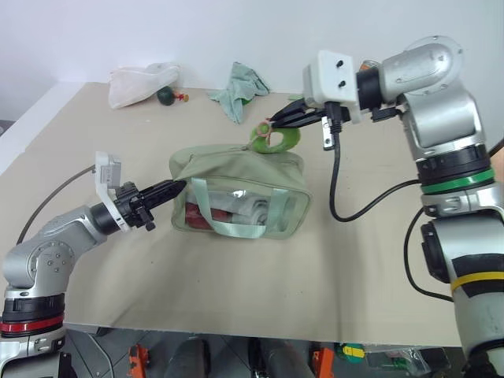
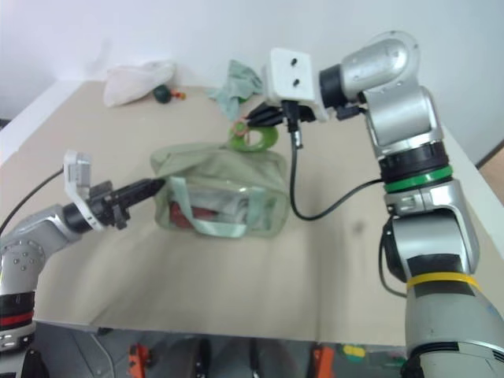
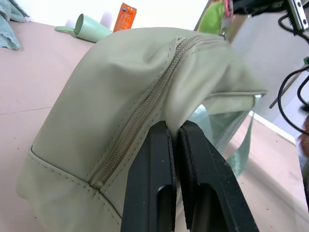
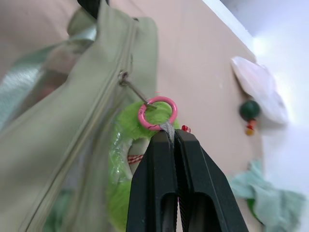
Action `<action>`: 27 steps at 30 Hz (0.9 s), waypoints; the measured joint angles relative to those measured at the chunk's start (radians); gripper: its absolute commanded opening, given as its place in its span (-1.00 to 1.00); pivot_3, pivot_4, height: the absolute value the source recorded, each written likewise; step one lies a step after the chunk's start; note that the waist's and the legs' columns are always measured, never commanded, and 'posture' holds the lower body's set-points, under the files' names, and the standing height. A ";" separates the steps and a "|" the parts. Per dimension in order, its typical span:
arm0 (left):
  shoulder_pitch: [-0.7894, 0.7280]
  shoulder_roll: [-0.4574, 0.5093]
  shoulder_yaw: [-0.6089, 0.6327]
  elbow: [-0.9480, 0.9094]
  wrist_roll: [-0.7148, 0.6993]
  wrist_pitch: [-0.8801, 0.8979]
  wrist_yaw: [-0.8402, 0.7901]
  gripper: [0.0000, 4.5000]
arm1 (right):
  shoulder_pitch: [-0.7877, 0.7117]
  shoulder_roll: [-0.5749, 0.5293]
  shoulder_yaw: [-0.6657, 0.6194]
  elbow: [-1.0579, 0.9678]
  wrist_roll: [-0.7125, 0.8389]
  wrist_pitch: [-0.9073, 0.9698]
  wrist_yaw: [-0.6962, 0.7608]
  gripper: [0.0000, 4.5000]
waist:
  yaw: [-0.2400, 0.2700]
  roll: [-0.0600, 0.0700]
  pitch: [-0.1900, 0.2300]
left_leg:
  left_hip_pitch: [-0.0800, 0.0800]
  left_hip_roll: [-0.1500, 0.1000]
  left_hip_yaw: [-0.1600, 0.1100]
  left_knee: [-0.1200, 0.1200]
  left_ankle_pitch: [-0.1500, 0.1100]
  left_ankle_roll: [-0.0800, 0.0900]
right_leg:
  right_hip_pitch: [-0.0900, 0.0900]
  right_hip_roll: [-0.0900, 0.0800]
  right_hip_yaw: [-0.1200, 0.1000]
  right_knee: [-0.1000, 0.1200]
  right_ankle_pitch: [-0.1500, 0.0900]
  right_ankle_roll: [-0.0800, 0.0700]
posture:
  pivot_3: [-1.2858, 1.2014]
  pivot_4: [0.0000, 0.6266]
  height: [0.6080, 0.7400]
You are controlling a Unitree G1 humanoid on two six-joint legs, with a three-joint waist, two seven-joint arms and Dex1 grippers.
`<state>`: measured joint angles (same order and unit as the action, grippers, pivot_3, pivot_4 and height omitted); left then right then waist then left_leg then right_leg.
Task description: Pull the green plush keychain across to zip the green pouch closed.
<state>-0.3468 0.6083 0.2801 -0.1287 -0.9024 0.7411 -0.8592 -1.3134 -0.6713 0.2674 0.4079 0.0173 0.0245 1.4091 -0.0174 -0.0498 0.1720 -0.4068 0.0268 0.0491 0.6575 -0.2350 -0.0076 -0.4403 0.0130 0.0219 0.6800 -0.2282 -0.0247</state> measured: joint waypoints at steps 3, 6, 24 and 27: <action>0.000 -0.002 0.000 0.000 0.000 0.000 0.001 -1.00 | 0.000 -0.047 0.000 0.010 -0.009 -0.008 0.000 -0.98 | 0.000 0.000 0.000 | 0.000 0.000 0.000 0.000 0.000 0.000 | 0.000 0.000 0.000 0.000 -0.001 0.000 | 0.03 -0.52 1.00; 0.000 -0.006 -0.003 -0.001 -0.001 0.000 0.001 -1.00 | 0.000 -0.117 -0.001 0.009 -0.014 -0.010 0.001 -0.98 | 0.000 0.001 0.001 | 0.000 0.000 0.000 0.000 0.000 0.000 | 0.000 0.000 -0.001 0.000 -0.001 -0.001 | 0.03 -0.52 1.00; -0.025 -0.025 -0.066 0.015 -0.003 0.006 -0.019 -1.00 | 0.567 -0.411 -0.108 -0.336 -0.028 0.128 -0.096 -0.98 | -0.005 0.004 0.002 | 0.004 0.002 -0.001 -0.001 0.001 -0.001 | 0.002 0.003 0.000 0.002 -0.006 0.005 | 0.03 -0.52 1.00; -0.035 -0.021 -0.067 0.021 -0.001 0.013 -0.021 -1.00 | 0.652 -0.347 -0.083 -0.376 -0.045 0.172 -0.156 -0.98 | -0.014 0.007 0.003 | 0.005 0.003 0.000 -0.001 0.003 -0.002 | 0.001 0.004 0.001 0.003 -0.005 0.006 | 0.03 -0.52 1.00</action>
<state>-0.3820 0.5871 0.2134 -0.1079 -0.9035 0.7543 -0.8806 -0.6614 -1.0182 0.1844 0.0323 -0.0276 0.1961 1.2527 -0.0310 -0.0431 0.1748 -0.4020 0.0296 0.0492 0.6565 -0.2318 -0.0099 -0.4388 0.0169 0.0227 0.6828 -0.2332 -0.0187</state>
